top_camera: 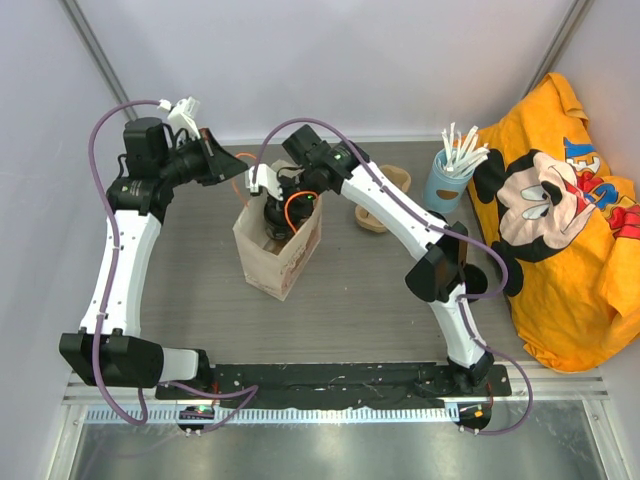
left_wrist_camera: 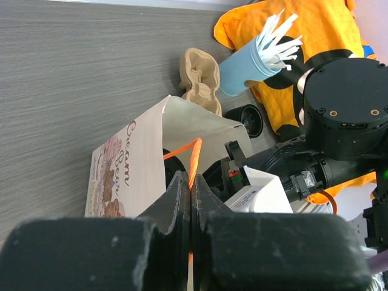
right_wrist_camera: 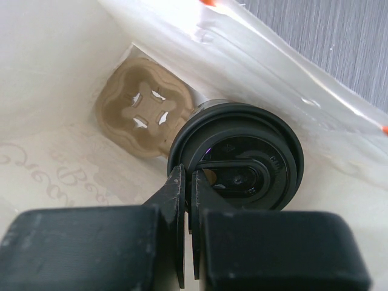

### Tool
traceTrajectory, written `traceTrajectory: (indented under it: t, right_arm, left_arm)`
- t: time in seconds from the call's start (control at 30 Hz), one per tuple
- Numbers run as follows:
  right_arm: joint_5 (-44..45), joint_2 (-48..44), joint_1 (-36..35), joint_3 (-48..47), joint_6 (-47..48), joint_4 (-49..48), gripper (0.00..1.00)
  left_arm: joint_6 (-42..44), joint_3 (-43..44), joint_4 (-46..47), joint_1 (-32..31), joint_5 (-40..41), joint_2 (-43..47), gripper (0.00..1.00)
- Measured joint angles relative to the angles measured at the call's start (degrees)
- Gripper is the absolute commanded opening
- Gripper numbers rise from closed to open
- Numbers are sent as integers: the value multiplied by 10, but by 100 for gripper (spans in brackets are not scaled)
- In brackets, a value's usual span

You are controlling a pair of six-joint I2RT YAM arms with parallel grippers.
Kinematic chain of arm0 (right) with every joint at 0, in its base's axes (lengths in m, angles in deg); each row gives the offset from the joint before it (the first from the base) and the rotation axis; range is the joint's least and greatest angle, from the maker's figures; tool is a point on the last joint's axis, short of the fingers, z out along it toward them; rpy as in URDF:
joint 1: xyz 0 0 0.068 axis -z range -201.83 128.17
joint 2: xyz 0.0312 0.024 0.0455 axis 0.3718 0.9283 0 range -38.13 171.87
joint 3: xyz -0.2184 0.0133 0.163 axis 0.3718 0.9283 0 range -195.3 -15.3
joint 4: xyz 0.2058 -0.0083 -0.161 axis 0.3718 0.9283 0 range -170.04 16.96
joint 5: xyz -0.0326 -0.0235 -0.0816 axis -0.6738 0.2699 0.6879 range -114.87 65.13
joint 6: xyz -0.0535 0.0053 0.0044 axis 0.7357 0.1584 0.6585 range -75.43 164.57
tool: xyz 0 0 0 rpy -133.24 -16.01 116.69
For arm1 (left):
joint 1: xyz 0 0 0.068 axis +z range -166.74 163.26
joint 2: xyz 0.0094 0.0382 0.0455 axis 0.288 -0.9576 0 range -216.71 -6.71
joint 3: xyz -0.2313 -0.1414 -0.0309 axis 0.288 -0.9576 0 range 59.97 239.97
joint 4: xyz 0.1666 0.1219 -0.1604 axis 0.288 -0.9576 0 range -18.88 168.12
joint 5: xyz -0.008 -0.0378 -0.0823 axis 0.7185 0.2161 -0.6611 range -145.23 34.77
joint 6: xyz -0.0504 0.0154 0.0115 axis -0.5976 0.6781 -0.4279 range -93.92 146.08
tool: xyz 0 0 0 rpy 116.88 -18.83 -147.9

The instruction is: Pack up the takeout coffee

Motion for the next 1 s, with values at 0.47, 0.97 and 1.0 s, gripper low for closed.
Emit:
traceTrajectory:
  t: [0.47, 0.97, 1.0]
  right_arm:
    - [-4, 18, -20, -31, 83, 25, 1]
    - [51, 30, -25, -34, 105, 10, 1]
    - [55, 30, -25, -34, 106, 10, 1]
  left_arm:
    - [0, -10, 14, 0, -53, -12, 2]
    - [12, -10, 17, 0, -69, -21, 2]
    - [13, -10, 17, 0, -70, -21, 2]
